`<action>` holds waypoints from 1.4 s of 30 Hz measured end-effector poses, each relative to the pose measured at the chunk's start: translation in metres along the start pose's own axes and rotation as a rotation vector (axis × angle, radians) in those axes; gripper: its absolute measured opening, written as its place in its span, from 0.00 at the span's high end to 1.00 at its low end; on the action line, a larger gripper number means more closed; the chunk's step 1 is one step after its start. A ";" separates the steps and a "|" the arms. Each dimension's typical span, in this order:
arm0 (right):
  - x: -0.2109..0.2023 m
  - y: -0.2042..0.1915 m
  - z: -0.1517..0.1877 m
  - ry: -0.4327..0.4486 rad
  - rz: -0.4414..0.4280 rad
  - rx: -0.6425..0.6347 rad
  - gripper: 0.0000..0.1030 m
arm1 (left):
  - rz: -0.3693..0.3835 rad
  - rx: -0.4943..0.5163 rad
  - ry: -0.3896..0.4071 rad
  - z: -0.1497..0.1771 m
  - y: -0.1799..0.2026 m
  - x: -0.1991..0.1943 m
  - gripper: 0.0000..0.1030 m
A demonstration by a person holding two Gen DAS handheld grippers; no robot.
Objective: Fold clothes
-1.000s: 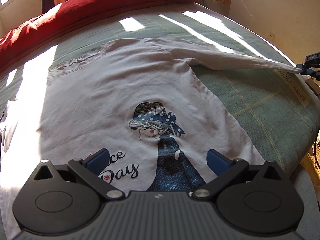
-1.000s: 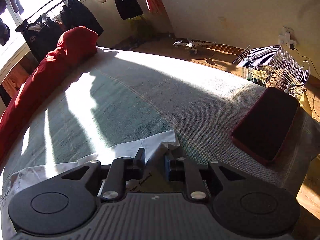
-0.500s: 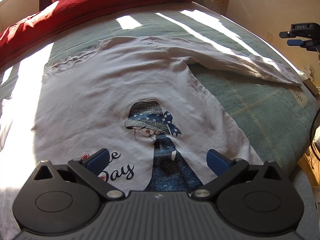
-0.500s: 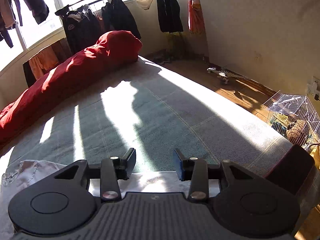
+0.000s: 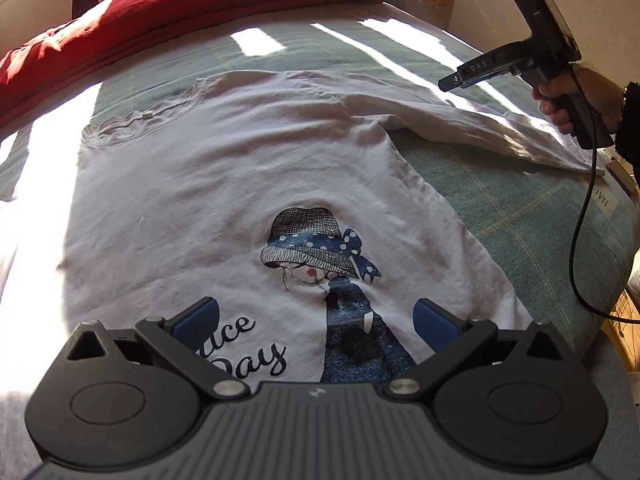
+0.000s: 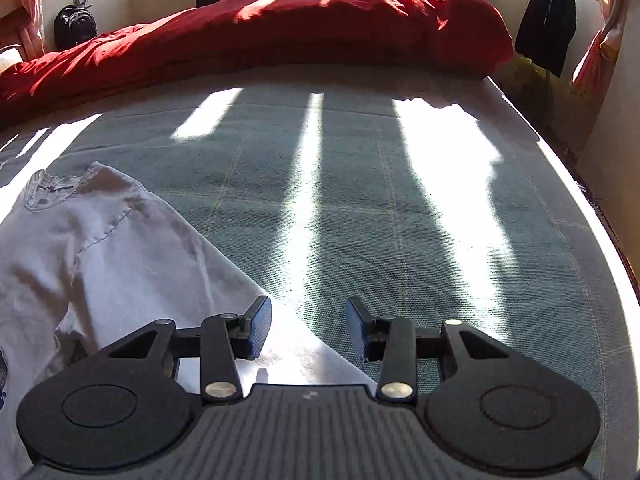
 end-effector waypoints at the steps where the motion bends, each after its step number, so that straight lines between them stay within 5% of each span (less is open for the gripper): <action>1: 0.007 -0.001 0.000 -0.012 -0.006 -0.013 0.56 | -0.004 0.001 0.002 0.000 -0.001 0.001 0.00; 13: 0.018 -0.004 0.012 -0.029 -0.081 -0.049 0.57 | -0.042 -0.002 -0.011 0.002 -0.006 0.017 0.00; 15: 0.017 -0.006 0.013 -0.029 -0.065 -0.053 0.63 | -0.048 -0.003 -0.012 0.003 -0.006 0.019 0.00; 18: 0.016 -0.012 0.014 -0.023 -0.030 -0.070 0.91 | -0.060 0.004 -0.019 0.005 -0.006 0.021 0.00; 20: 0.015 -0.016 0.011 -0.012 0.004 -0.095 0.97 | -0.062 0.004 -0.019 0.005 -0.007 0.020 0.00; 28: 0.017 -0.025 -0.007 0.025 0.138 -0.191 0.98 | -0.078 -0.048 -0.002 0.006 -0.021 0.014 0.00; 33: 0.034 -0.019 -0.004 -0.034 0.158 -0.183 0.97 | -0.073 -0.061 0.006 0.005 -0.026 0.012 0.00; 37: 0.018 -0.020 -0.014 0.015 0.132 -0.148 0.87 | -0.065 -0.069 0.016 0.004 -0.030 0.011 0.00; 42: 0.021 -0.050 -0.043 0.045 -0.023 -0.179 0.72 | -0.062 -0.082 0.026 0.003 -0.033 0.011 0.00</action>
Point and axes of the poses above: each gripper's, at about its wrist camera, not at the fingertips, and x roughly the way its jaws point, y to its right, z to its underside, the point moved 5 cm from there along x, roughly the way its jaws point, and after that the axes turned 5 degrees about -z, right-handed, at the moved point
